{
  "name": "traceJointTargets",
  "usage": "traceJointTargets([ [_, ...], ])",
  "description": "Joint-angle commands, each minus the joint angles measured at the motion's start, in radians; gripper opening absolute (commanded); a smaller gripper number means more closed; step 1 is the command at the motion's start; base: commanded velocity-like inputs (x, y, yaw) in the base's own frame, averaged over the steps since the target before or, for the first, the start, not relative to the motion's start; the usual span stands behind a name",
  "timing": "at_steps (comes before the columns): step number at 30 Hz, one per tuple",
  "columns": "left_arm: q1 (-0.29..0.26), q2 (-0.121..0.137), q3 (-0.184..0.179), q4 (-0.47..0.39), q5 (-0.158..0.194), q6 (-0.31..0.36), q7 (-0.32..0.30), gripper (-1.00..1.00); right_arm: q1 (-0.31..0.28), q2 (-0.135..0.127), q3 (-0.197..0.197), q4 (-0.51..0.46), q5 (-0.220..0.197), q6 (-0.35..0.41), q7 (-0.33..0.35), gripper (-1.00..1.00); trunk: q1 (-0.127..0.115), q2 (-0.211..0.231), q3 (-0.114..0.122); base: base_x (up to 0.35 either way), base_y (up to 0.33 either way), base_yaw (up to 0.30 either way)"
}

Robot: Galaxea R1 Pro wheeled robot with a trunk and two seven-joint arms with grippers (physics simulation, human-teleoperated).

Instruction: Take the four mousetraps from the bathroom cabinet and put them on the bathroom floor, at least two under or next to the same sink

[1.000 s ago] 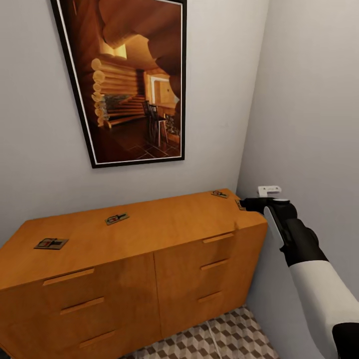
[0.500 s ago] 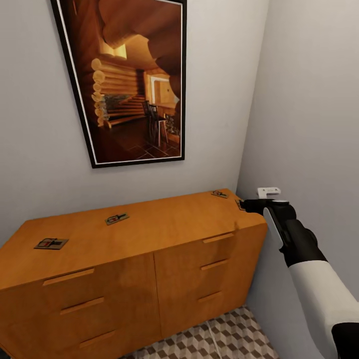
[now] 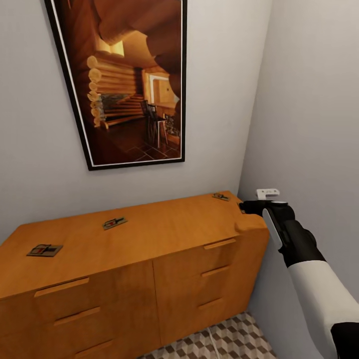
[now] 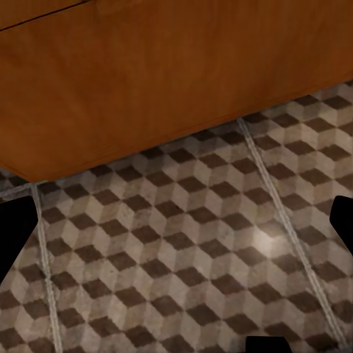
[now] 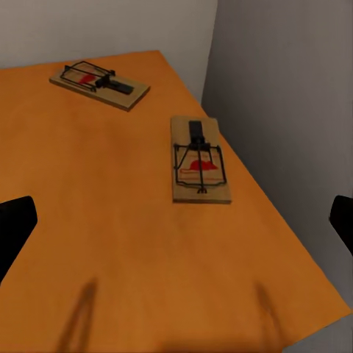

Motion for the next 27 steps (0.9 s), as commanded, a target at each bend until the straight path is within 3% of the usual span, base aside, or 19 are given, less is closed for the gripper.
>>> traceJointTargets([
  [1, -0.002, 0.000, 0.005, 0.004, 0.001, -0.005, -0.007, 1.00, -0.001, -0.001, 0.002, 0.000, -0.010, 0.004, -0.005, 1.00, 0.000, -0.001, -0.001, 0.037, 0.000, 0.000],
  [19, -0.002, 0.000, 0.005, 0.004, 0.001, -0.005, -0.007, 1.00, -0.001, -0.002, -0.002, 0.002, -0.018, 0.004, 0.001, 1.00, 0.000, -0.001, -0.001, 0.008, 0.000, 0.000],
  [27, -0.002, 0.000, 0.005, 0.004, 0.001, -0.005, -0.007, 1.00, -0.001, -0.003, -0.003, 0.003, -0.038, 0.005, 0.039, 1.00, 0.000, -0.001, -0.001, 0.000, 0.000, 0.000],
])
